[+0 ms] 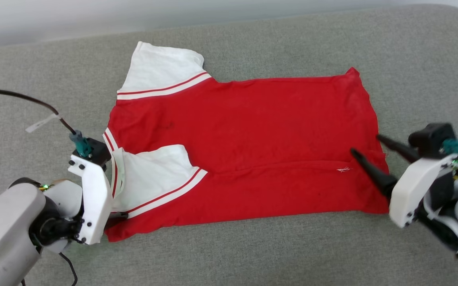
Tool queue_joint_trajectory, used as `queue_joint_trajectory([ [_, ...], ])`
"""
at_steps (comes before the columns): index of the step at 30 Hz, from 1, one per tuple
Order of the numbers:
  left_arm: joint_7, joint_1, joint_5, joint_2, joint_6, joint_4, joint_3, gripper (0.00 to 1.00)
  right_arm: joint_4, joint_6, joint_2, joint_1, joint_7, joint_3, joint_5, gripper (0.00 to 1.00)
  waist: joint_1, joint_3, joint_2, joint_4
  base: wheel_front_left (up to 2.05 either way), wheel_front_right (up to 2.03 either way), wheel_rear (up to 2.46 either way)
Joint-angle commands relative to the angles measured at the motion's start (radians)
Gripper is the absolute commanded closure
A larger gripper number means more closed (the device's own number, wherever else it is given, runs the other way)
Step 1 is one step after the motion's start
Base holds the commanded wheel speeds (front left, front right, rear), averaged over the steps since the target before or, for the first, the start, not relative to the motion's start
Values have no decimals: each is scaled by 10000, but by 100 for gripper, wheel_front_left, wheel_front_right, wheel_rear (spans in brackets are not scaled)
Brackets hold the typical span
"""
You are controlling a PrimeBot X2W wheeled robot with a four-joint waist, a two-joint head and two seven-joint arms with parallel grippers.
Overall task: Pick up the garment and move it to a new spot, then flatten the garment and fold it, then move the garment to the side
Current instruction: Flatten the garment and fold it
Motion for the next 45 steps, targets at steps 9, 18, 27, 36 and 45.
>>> queue_joint_trajectory([
  [9, -492, 81, 227, 55, -178, -207, -151, 100, -372, -6, -1234, -1302, 2110, 457, 420, 0, 0, -461, 0, 126, 0, 0, 0],
  [18, -797, -151, 450, 216, -198, -958, -61, 100, -212, -7, -2317, -1899, 6184, 1802, 1972, 0, 0, -399, 0, 355, 0, 0, 0],
  [27, -910, -353, 635, 93, -145, -1369, -87, 100, 1509, -6, -1088, -1336, 6032, 1947, 2075, 0, 0, 82, 0, 643, 0, 0, 0],
  [36, -1143, -116, 626, 111, -142, -1303, -110, 100, 2484, -4, -229, -821, 4865, 2504, 2269, 100, 0, 98, 0, 638, 0, 0, 0],
  [45, -1137, 534, 123, 713, -43, -1807, 21, 100, 1148, -7, -1720, -1206, 4169, 2557, 2735, 100, 0, -822, 0, 431, 0, 0, 0],
])
